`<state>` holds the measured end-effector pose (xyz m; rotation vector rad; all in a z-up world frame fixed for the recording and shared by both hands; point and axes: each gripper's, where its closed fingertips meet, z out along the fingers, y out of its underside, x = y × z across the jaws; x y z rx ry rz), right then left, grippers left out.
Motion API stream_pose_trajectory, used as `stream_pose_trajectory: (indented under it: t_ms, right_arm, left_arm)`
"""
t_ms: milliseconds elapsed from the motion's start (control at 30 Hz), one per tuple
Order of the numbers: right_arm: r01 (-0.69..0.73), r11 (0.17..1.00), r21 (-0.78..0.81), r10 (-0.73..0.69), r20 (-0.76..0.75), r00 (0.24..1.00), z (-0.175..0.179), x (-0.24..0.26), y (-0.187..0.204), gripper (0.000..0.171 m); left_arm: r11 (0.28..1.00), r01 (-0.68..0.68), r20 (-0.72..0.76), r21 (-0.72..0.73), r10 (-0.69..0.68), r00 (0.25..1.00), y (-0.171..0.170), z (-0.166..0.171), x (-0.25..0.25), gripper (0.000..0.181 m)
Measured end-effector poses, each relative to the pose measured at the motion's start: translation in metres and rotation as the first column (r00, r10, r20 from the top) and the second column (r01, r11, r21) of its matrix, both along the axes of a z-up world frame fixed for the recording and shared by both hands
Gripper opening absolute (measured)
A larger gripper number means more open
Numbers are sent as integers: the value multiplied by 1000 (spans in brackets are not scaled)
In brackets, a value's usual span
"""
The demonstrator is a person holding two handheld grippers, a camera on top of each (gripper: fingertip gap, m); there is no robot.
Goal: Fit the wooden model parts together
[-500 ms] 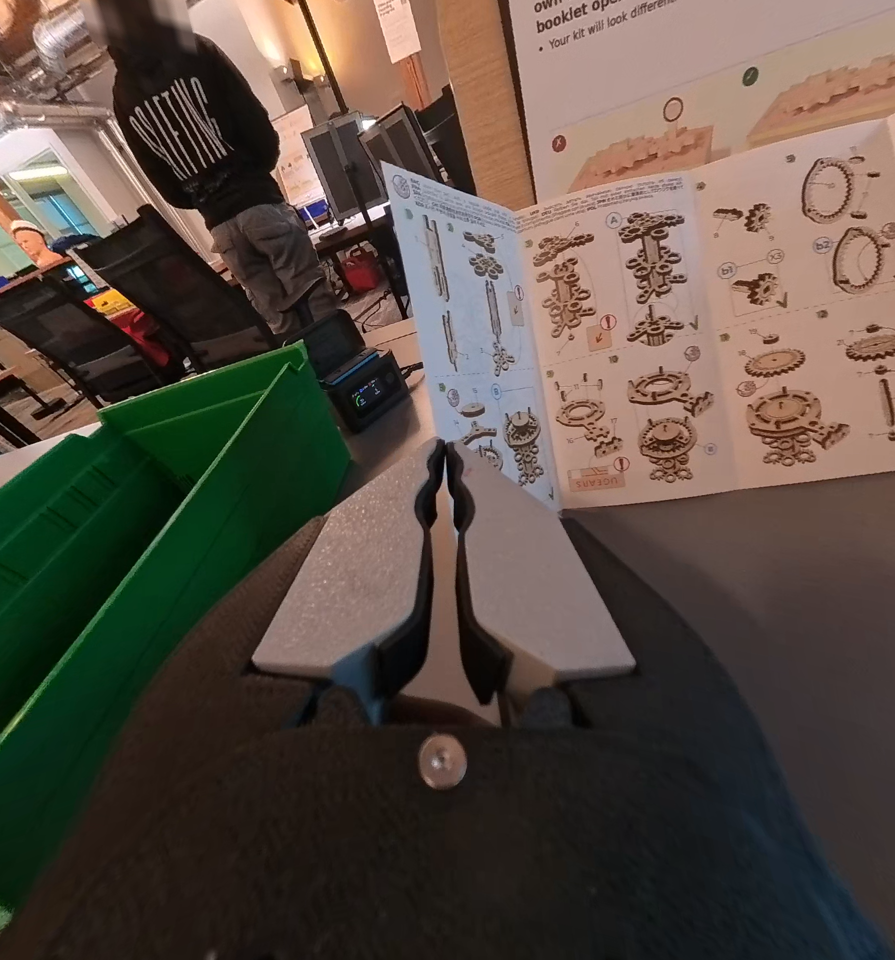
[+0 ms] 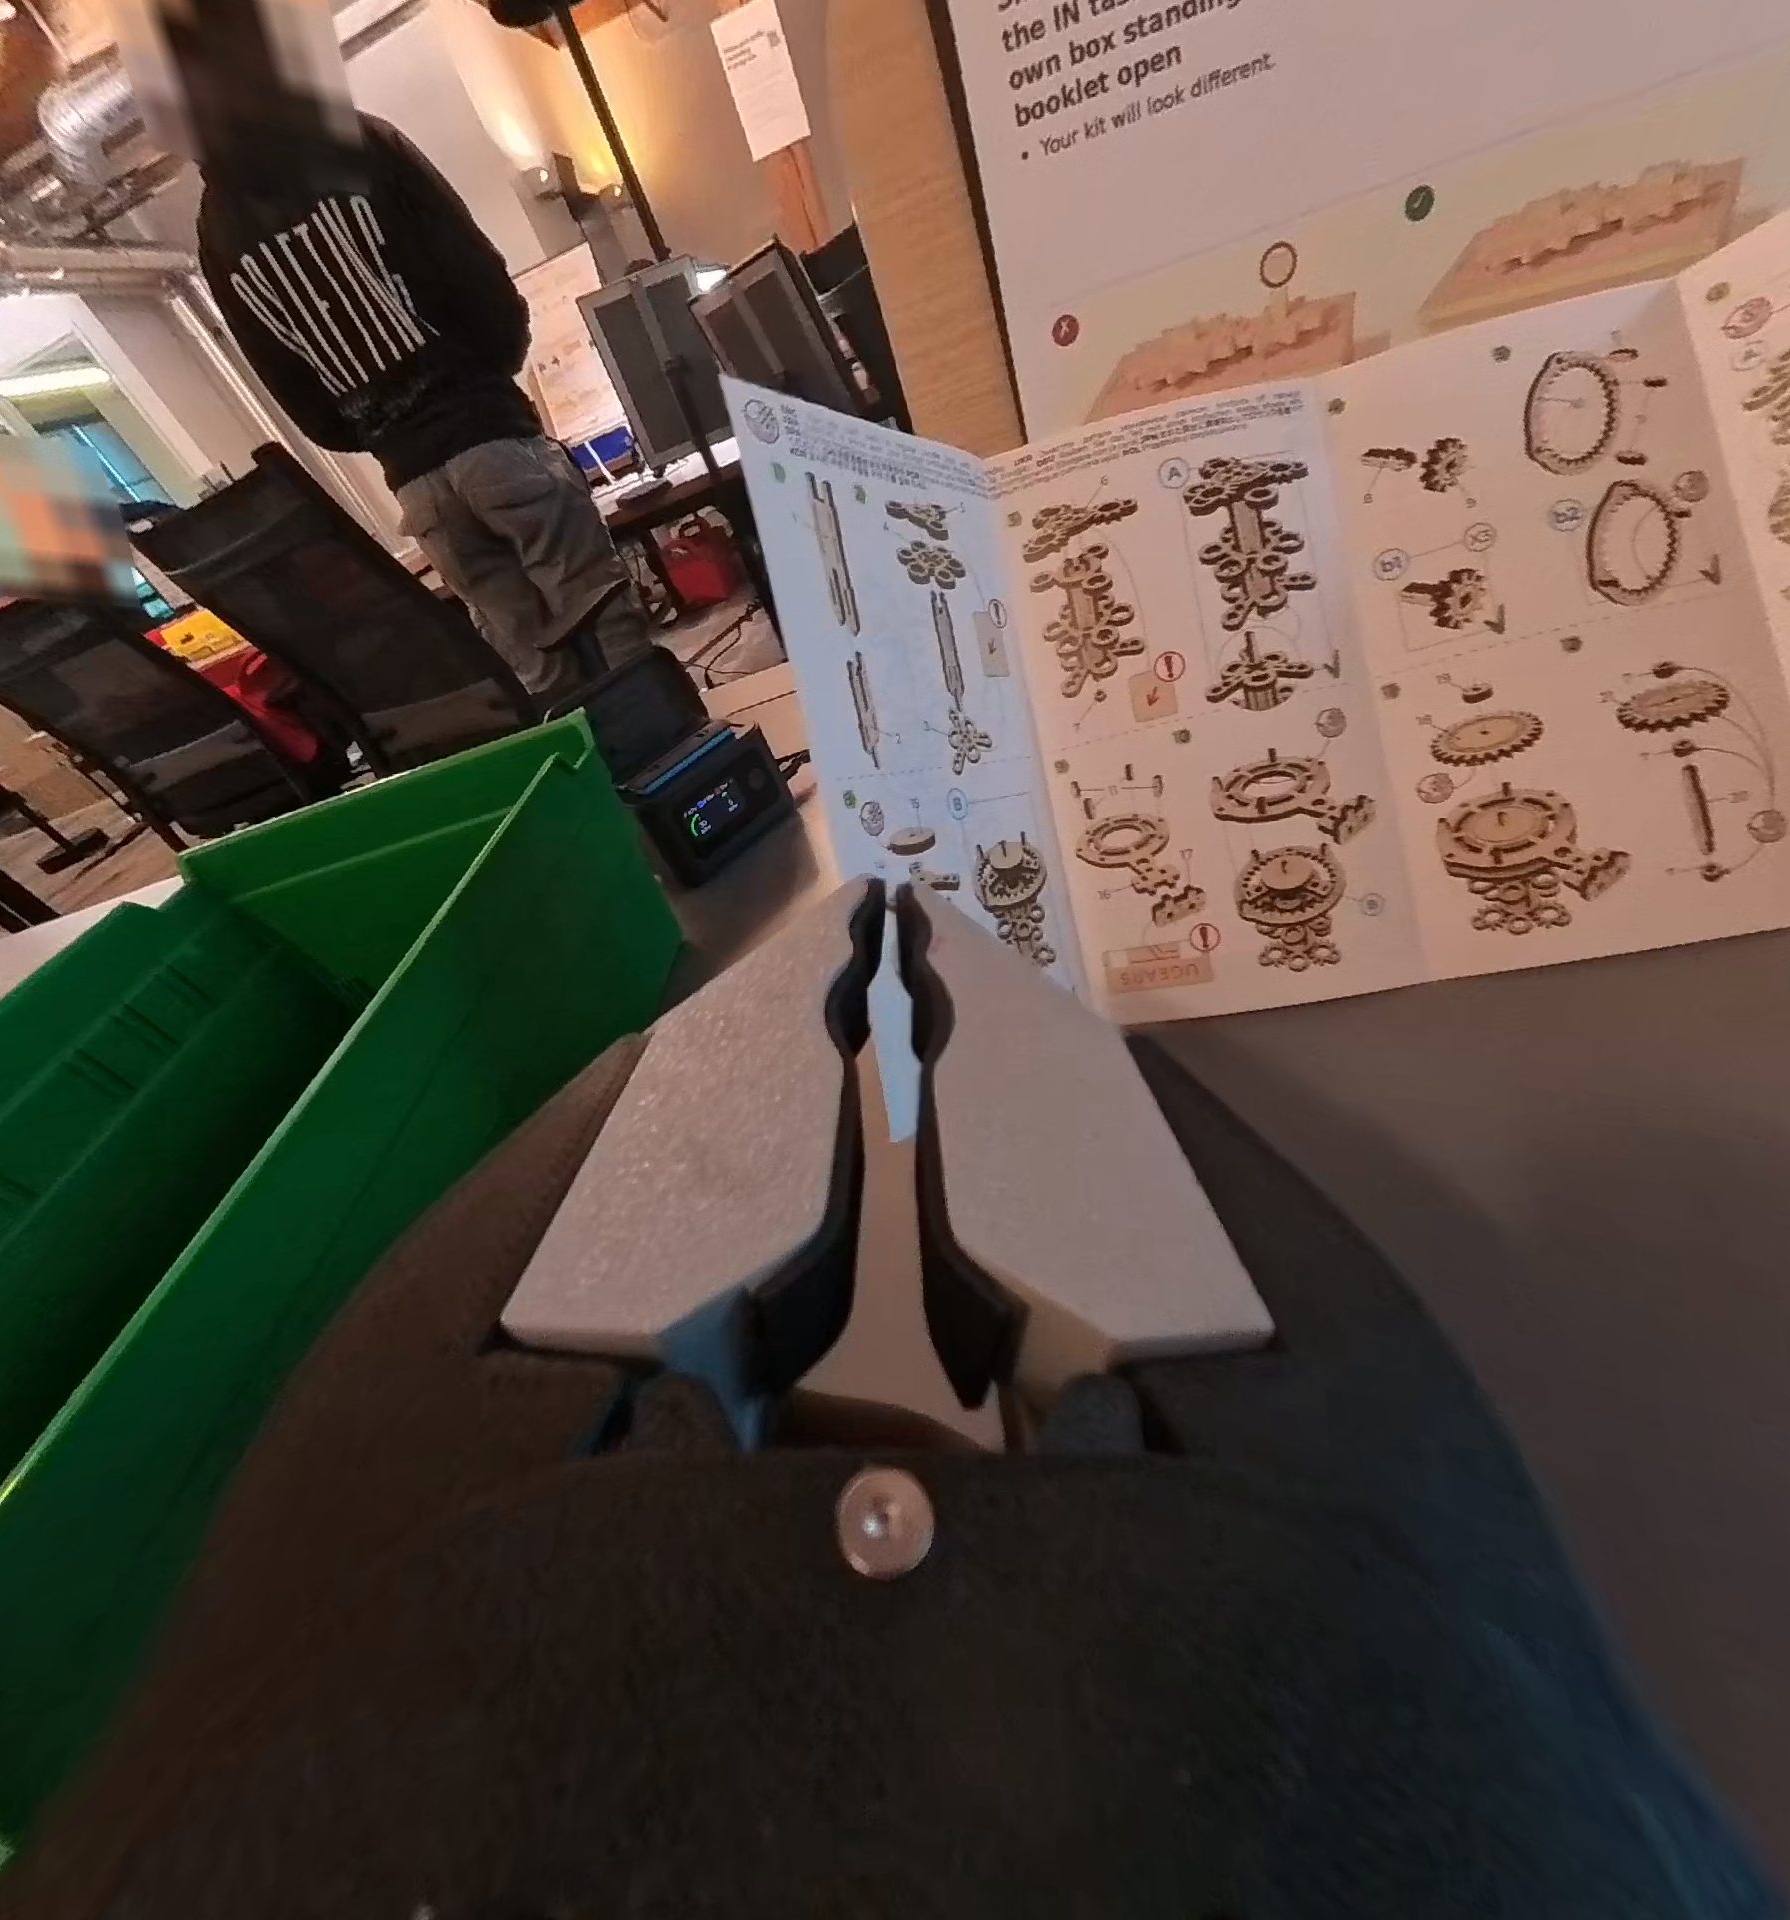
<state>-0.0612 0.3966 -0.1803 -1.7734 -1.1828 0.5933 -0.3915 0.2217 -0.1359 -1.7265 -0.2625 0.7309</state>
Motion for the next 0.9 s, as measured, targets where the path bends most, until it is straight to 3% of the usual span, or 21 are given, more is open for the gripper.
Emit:
stream_pose_trajectory:
  t_ms: [133, 367, 433, 533, 700, 900]
  right_arm:
    - [-68, 998, -15, 66, -81, 995, 7, -16, -19, 40]
    - [-25, 998, 59, 29, -79, 996, 7, -4, -12, 41]
    - [-18, 998, 55, 24, -115, 993, 14, -1, -12, 42]
    - [7, 996, 92, 7, -154, 988, 25, 5, -9, 41]
    - [0, 994, 106, 20, -184, 983, 32, 6, -13, 41]
    - [-21, 987, 159, 52, -197, 979, 41, 4, -22, 37]
  left_arm:
    - [1000, 25, 11, -1, -25, 1000, 1, -1, 4, 7]
    - [990, 138, 51, 4, -138, 989, 7, -4, 21, 25]
    - [985, 172, 117, 23, -174, 978, 6, -8, 27, 28]
    - [951, 293, 299, 100, -309, 903, 0, -14, 49, 33]
    - [919, 391, 422, 42, -371, 827, -37, -23, 63, 50]
    - [936, 321, 495, -146, -212, 842, -109, -35, 40, 61]
